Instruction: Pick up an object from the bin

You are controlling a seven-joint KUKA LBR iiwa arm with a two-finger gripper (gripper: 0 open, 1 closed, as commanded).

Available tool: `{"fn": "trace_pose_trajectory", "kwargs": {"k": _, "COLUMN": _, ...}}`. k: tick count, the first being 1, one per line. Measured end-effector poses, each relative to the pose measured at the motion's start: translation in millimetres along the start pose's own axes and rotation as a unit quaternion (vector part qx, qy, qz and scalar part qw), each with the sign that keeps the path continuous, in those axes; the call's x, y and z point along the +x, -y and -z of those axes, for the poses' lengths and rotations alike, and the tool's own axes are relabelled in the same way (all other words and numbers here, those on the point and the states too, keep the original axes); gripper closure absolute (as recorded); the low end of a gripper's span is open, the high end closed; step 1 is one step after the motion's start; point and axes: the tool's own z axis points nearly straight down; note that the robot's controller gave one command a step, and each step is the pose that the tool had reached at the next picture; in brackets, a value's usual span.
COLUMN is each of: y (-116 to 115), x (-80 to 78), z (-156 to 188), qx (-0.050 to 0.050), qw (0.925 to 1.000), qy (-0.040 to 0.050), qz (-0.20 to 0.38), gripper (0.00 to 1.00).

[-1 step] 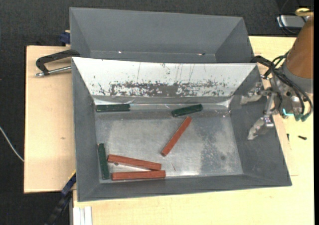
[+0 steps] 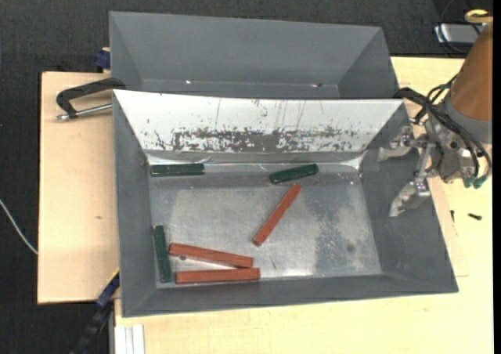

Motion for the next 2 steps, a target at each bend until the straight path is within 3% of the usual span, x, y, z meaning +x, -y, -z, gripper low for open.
{"fn": "trace_pose_trajectory", "kwargs": {"k": 1, "y": -35.7, "x": -33.0, "z": -53.8, "qx": 0.001, "qw": 0.9996, "qy": 0.0031, "qz": 0.027, "gripper": 0.00}}
{"fn": "trace_pose_trajectory", "kwargs": {"k": 2, "y": -51.2, "x": -36.7, "z": -88.6, "qx": -0.003, "qw": 0.9997, "qy": -0.0030, "qz": 0.026, "gripper": 0.00}}
